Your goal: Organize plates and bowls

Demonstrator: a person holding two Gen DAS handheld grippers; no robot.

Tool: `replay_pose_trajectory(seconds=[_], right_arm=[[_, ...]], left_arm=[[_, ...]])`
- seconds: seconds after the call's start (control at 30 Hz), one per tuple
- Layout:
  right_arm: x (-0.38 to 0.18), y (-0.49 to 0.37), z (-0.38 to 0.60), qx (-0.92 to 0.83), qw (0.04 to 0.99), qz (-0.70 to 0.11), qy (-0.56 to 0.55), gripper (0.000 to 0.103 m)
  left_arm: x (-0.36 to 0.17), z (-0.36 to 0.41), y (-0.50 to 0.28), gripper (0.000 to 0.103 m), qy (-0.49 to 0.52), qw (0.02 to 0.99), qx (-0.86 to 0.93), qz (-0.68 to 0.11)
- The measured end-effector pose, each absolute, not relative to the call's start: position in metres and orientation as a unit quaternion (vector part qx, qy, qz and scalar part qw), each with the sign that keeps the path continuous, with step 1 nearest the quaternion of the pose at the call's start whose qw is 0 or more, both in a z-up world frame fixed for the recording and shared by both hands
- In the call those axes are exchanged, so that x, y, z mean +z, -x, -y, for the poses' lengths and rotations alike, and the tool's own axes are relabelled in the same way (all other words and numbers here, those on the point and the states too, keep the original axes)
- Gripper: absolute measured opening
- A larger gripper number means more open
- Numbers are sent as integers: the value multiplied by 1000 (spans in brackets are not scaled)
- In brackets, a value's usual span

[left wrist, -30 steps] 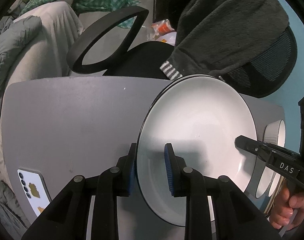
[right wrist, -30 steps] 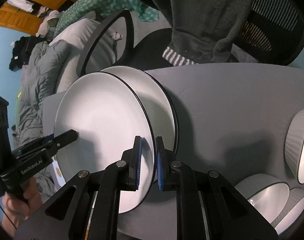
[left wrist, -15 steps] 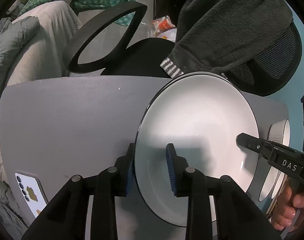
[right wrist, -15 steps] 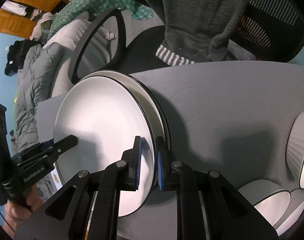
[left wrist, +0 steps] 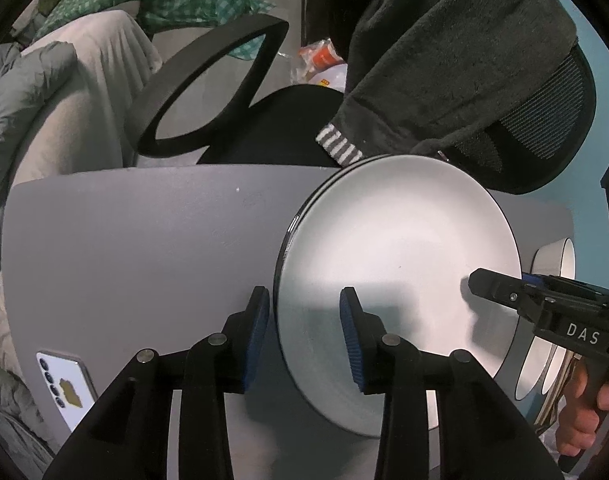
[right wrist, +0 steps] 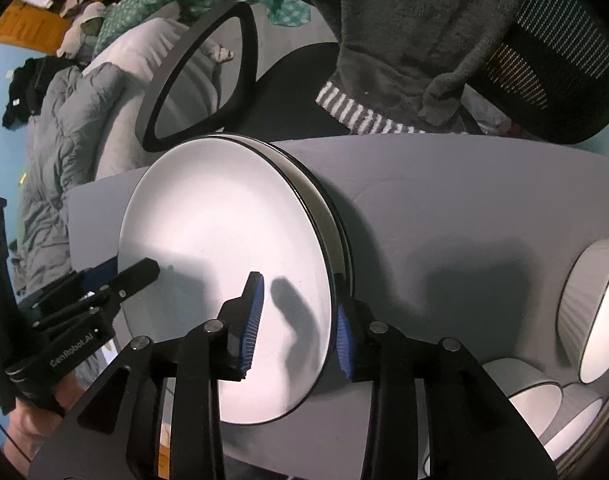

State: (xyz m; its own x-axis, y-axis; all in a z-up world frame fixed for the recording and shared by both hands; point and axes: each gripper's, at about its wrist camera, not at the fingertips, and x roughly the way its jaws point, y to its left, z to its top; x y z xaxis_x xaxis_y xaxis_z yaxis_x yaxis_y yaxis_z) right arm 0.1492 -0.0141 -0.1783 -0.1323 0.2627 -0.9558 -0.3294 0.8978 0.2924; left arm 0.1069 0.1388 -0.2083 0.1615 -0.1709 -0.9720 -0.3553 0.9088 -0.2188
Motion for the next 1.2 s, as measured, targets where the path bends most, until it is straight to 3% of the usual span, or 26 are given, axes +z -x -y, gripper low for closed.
replay_pose_trajectory(seconds=[0.1,0.13,0.2,0.27,0.53,1.03,1.13,1.2], right_arm=[[-169,-149,13,212,673,-707,41,40],[-165,-149,12,206,683,-699,55,51],[-155,-148,9,209,694,-685,69,51],[-145,-145,7,209,700,-679,75,51],[-87,-121,2,189,752,-620,117,52],[-3,-56,23,141,822,-535,132,67],[5,-42,30,136,829,-529,120,68],[8,-35,34,134,830,-530,110,69]], left_arm=[[-196,-139,-105,37,206,743,61,-633],[-192,-138,-105,38,206,746,60,-630],[-181,-136,-102,47,206,754,55,-621],[-168,-134,-97,49,209,766,48,-606],[-113,-119,-71,51,195,808,18,-556],[-26,-101,-5,52,150,864,-28,-479],[-15,-99,11,65,156,868,-31,-471],[-9,-100,23,65,166,870,-35,-463]])
